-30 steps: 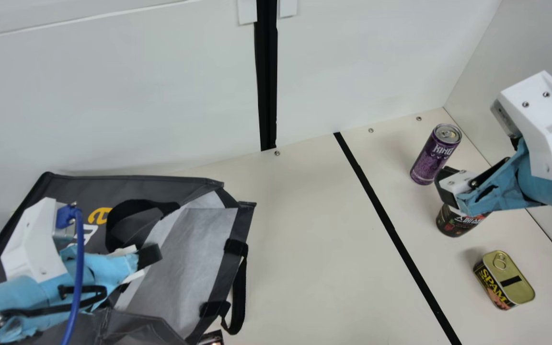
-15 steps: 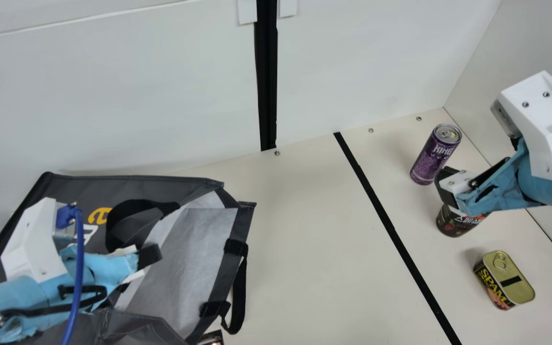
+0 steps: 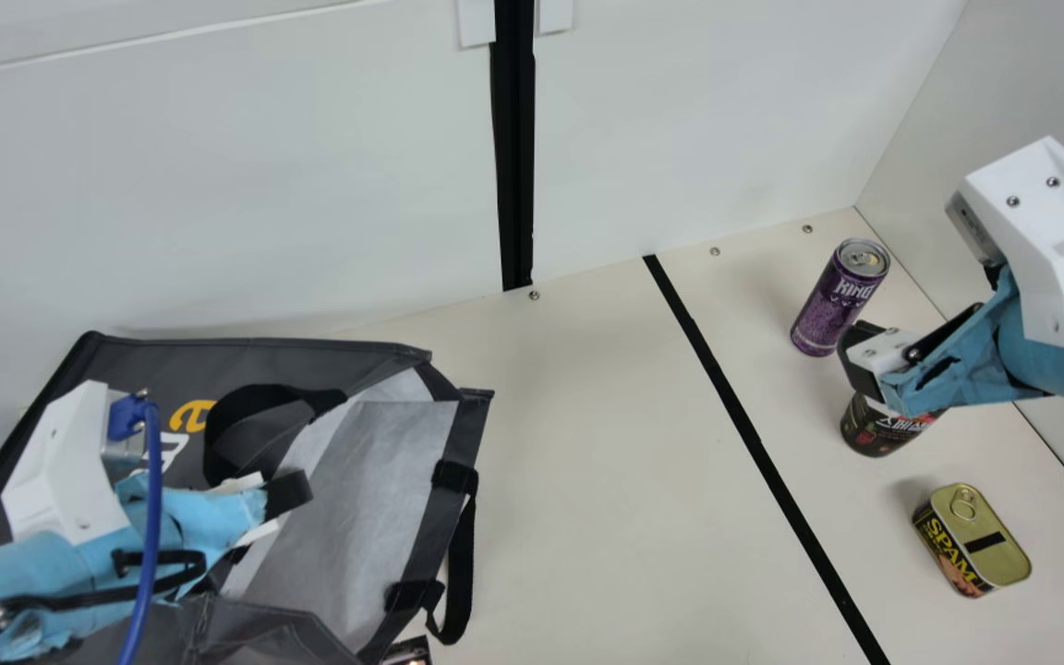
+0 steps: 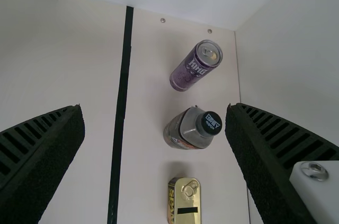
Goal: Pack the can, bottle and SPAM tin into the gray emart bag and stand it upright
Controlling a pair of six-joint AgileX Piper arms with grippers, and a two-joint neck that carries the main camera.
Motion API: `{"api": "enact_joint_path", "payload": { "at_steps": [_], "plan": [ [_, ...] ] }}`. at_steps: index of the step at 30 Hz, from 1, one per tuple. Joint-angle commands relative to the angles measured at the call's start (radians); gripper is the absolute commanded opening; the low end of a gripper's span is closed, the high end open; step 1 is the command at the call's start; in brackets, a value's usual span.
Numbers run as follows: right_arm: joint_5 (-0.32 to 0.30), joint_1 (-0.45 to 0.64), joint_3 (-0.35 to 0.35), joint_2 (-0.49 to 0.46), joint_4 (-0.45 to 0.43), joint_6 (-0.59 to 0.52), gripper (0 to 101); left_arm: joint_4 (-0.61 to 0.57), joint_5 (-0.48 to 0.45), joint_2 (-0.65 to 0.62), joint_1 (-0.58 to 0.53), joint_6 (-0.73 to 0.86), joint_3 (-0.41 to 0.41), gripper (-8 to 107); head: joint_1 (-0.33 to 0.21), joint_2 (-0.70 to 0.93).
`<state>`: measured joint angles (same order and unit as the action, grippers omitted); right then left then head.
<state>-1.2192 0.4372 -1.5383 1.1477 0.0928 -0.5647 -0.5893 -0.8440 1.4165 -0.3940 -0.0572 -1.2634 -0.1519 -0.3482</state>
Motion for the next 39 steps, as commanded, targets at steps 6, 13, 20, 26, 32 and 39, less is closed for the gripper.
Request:
{"api": "enact_joint_path", "payload": {
  "at_steps": [6,13,20,26,32,39],
  "plan": [
    [0.000,0.000,0.000,0.000,0.000,0.000,95,0.000,0.000,0.000,0.000,0.000,0.000,-8,-0.023,-0.001],
    [0.003,-0.022,0.013,-0.012,-0.017,0.021,95,0.000,0.000,0.000,0.000,0.000,0.000,-8,-0.023,-0.001],
    [0.016,-0.044,0.009,0.006,-0.043,0.046,95,0.000,0.000,0.000,0.000,0.000,0.000,-8,-0.023,-0.001],
    [0.031,-0.044,-0.015,0.043,-0.063,0.063,95,0.000,0.000,0.000,0.000,0.000,0.000,-8,-0.023,-0.001],
    [0.041,-0.038,-0.045,0.087,-0.082,0.085,95,0.000,0.000,0.000,0.000,0.000,0.000,-8,-0.023,-0.001],
    [0.044,-0.037,-0.076,0.135,-0.107,0.119,95,0.000,0.000,0.000,0.000,0.000,0.000,-8,-0.023,-0.001]
  ]
}}
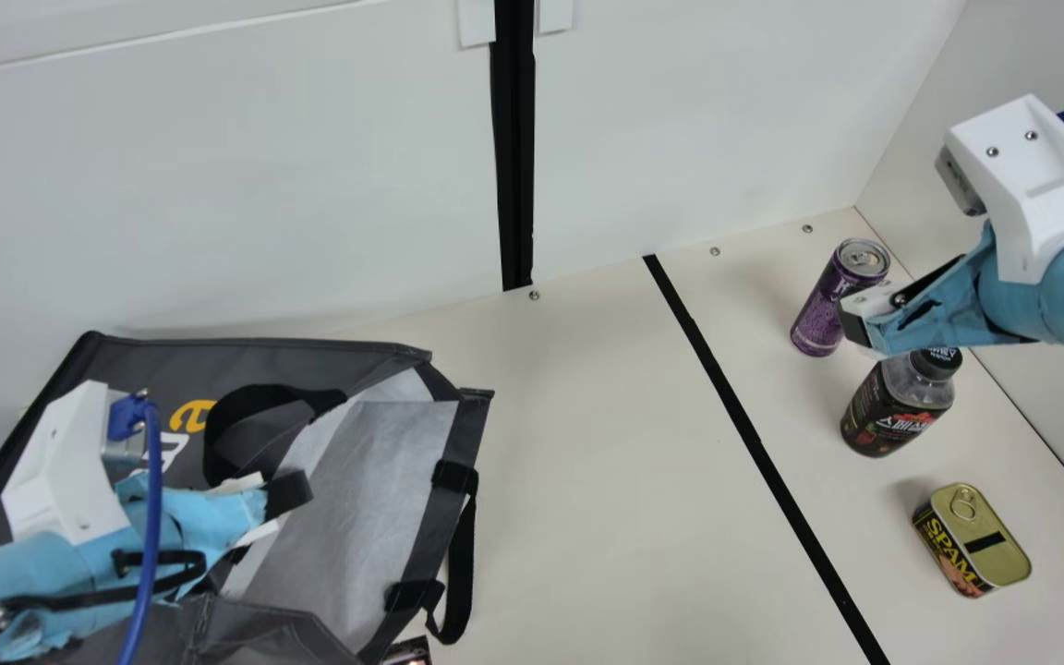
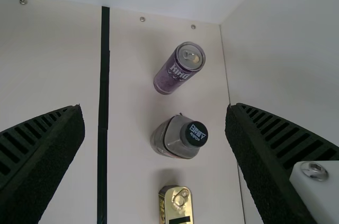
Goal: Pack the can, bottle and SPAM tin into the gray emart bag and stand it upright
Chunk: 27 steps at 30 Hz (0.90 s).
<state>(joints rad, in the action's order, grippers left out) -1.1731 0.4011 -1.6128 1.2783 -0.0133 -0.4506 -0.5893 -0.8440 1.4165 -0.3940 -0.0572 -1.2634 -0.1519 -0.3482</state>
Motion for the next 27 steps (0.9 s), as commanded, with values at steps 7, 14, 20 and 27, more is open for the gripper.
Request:
{"api": "enact_joint_path", "payload": {
  "at_steps": [7,14,20,27],
  "plan": [
    [-0.003,-0.004,-0.029,0.053,-0.029,0.037,95,0.000,0.000,0.000,0.000,0.000,0.000,-8,-0.023,-0.001],
    [-0.001,-0.003,-0.060,0.107,-0.052,0.058,95,0.000,0.000,0.000,0.000,0.000,0.000,-8,-0.023,-0.001],
    [0.003,0.006,-0.088,0.156,-0.062,0.068,95,0.000,0.000,0.000,0.000,0.000,0.000,-8,-0.023,-0.001],
    [0.008,0.032,-0.122,0.218,-0.049,0.081,95,0.000,0.000,0.000,0.000,0.000,0.000,-8,-0.023,-0.001]
  ]
}}
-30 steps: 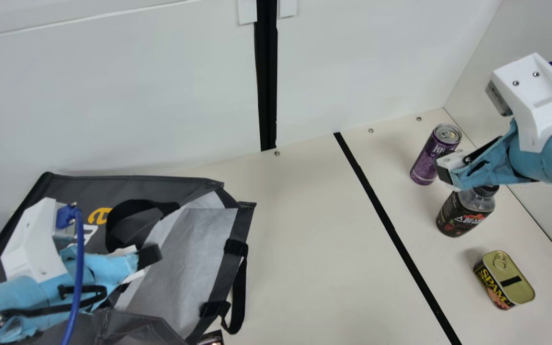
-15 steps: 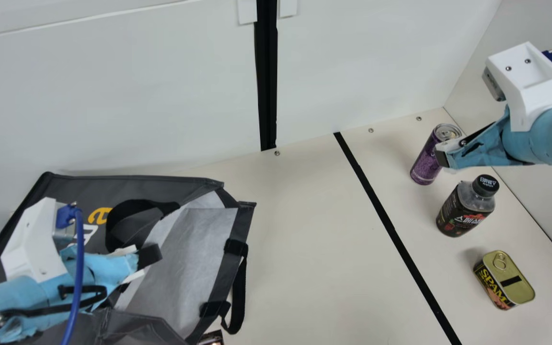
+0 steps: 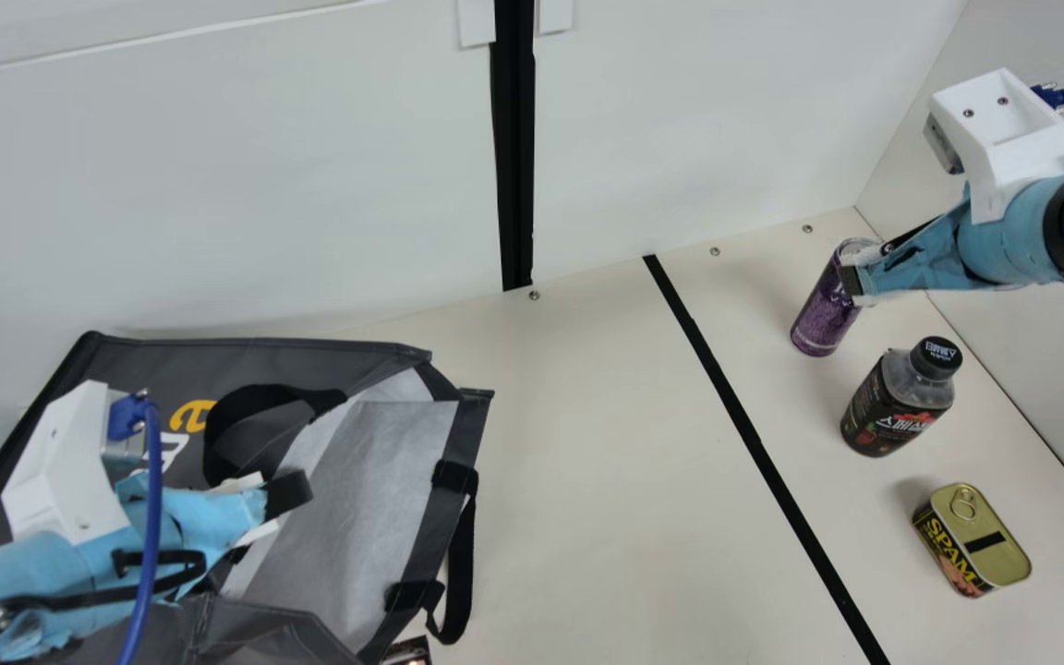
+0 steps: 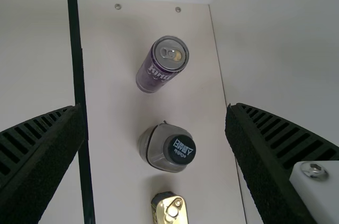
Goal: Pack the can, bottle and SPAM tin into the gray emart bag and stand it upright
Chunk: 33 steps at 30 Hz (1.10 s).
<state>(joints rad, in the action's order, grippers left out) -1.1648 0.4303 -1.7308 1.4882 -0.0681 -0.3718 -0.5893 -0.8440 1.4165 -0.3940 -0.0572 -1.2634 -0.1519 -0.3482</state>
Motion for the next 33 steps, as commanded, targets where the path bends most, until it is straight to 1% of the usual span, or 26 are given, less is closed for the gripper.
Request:
{"api": "enact_joint_path", "payload": {
  "at_steps": [1,9,24,33],
  "plan": [
    [0.001,0.006,-0.010,0.017,0.008,0.003,95,0.000,0.000,0.000,0.000,0.000,0.000,-8,-0.023,-0.001],
    [0.000,0.034,-0.063,0.099,0.029,0.012,95,0.000,0.000,0.000,0.000,0.000,0.000,-8,-0.023,-0.001],
    [-0.023,0.057,-0.182,0.265,0.066,0.034,95,0.000,0.000,0.000,0.000,0.000,0.000,-8,-0.023,-0.001],
    [-0.025,0.069,-0.228,0.350,0.070,0.039,95,0.000,0.000,0.000,0.000,0.000,0.000,-8,-0.023,-0.001]
  ]
}}
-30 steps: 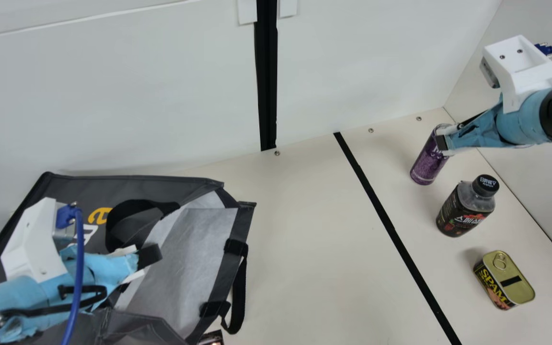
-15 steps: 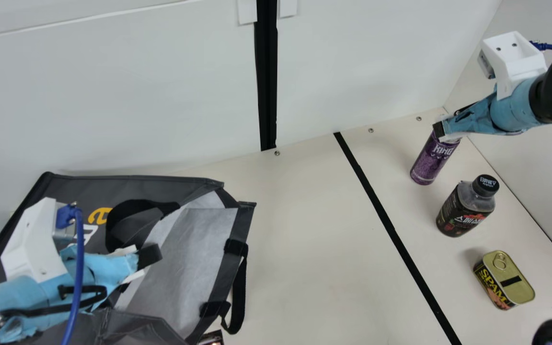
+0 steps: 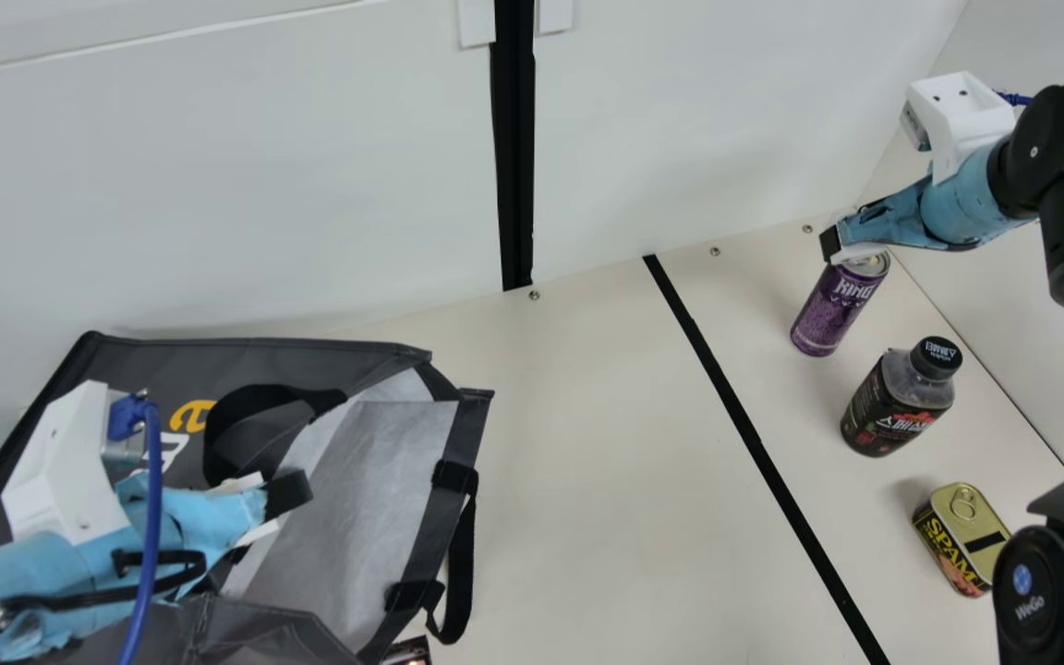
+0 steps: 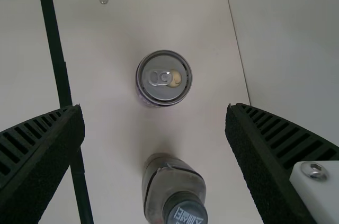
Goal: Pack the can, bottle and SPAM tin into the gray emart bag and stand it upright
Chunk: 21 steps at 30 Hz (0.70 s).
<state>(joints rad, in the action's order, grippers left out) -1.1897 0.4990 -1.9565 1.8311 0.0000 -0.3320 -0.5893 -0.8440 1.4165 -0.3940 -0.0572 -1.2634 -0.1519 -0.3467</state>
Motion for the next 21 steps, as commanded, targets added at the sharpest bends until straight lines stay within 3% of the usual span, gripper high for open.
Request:
{"api": "enact_joint_path", "payload": {
  "at_steps": [1,21],
  "plan": [
    [0.001,0.002,-0.006,0.016,0.002,-0.001,95,0.000,0.000,0.000,0.000,0.000,0.000,-8,-0.023,-0.002],
    [-0.003,0.020,-0.080,0.180,0.017,0.049,95,0.000,0.000,0.000,0.000,0.000,0.000,-8,-0.023,-0.002]
  ]
}}
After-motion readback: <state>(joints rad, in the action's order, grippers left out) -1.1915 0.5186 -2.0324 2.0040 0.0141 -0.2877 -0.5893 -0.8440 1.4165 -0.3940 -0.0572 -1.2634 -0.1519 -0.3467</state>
